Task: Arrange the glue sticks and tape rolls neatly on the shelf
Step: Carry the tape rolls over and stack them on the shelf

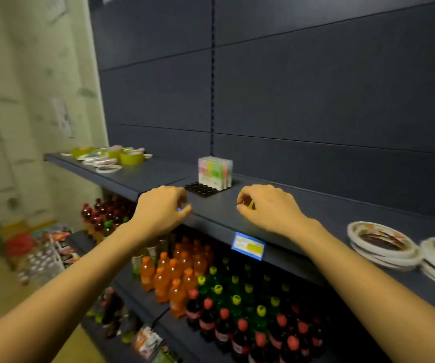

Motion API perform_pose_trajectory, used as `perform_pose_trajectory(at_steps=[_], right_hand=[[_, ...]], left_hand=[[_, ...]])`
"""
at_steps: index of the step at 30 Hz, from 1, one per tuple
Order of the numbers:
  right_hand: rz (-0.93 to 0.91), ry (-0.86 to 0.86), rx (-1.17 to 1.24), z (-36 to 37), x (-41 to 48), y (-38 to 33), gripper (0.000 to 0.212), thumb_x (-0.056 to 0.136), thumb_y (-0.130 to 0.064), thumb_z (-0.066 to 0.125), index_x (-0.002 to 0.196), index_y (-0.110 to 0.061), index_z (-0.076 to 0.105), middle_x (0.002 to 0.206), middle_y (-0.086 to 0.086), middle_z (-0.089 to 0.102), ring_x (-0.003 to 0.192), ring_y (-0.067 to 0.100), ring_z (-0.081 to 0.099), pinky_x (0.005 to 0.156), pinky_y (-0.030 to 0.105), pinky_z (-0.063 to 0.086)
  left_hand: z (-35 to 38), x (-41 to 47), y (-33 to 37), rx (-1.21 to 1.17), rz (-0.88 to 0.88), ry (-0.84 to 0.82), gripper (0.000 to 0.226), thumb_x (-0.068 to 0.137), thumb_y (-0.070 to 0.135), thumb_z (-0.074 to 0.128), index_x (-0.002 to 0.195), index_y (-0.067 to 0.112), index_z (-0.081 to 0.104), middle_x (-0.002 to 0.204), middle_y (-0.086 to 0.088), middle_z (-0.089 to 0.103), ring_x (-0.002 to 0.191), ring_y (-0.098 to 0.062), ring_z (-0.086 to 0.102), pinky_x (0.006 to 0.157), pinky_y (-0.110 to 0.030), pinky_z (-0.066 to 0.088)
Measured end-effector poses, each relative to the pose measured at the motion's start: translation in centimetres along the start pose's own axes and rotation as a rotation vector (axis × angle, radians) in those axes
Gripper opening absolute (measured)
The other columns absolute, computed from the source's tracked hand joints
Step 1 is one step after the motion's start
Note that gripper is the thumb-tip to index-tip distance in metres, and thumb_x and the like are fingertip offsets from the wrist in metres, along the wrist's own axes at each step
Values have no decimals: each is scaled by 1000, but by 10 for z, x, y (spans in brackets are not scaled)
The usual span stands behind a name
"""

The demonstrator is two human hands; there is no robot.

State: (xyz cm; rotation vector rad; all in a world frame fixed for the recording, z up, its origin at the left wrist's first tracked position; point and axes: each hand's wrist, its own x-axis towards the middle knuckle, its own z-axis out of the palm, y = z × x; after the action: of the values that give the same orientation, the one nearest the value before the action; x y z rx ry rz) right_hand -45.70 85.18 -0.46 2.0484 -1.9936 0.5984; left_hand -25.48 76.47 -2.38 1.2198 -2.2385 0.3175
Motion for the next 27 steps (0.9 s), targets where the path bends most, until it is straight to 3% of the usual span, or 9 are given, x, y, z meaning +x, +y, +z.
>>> perform_pose_trajectory(at_steps=[4,8,11,13,16,20,25,27], right_hand=[[-58,-37,52,23,36,-44,21,91,-36,50,108,-28,60,110,-5,64,103,22,59,81,32,47],[-77,-47,56,49,75,-85,23,92,-35,50,110,-26,60,109,-5,64,101,19,58,72,27,39],[-81,-75,78,68,110,-119,23,92,-34,49,110,-24,59,109,-3,63,101,20,58,77,32,48],[-73,-88,85,82,134,-143,22,92,-36,49,109,-25,58,111,-3,63,103,22,58,83,36,51],[-54,-77,86,107,167,-180,23,92,-40,49,110,-28,59,112,-4,63,104,23,57,78,31,43],[-20,-101,103,136,204,-221,23,93,-38,48,110,-29,59,114,-3,62,106,23,57,78,32,40],[5,-148,90,164,248,-253,22,94,-35,46,111,-29,59,115,-2,62,105,23,57,77,32,41],[9,-174,72,175,268,-260,23,94,-35,46,111,-28,59,116,-1,62,106,23,57,79,33,42]], left_hand=[[-6,-6,-61,53,-51,32,25,87,39,51,97,18,62,100,-1,68,94,-23,61,63,-28,37],[-13,-4,-125,77,-62,46,23,87,40,51,91,20,61,96,0,67,88,-20,61,55,-26,31],[-16,1,-173,93,-52,24,25,88,41,50,93,20,62,97,1,67,87,-17,60,49,-23,28],[-16,3,-207,77,-43,25,25,89,41,50,94,20,62,98,1,68,87,-17,61,50,-21,30],[-14,3,-258,36,-52,26,23,89,40,52,95,20,63,96,1,68,86,-19,62,59,-24,35],[-6,7,-315,24,-95,2,23,88,41,52,91,20,63,88,1,69,82,-20,63,59,-24,35],[9,25,-371,48,-118,-23,25,88,42,51,93,20,62,94,1,68,81,-17,60,53,-23,32],[16,35,-391,36,-135,-30,26,89,42,51,93,20,62,92,0,69,81,-19,62,58,-25,37]])
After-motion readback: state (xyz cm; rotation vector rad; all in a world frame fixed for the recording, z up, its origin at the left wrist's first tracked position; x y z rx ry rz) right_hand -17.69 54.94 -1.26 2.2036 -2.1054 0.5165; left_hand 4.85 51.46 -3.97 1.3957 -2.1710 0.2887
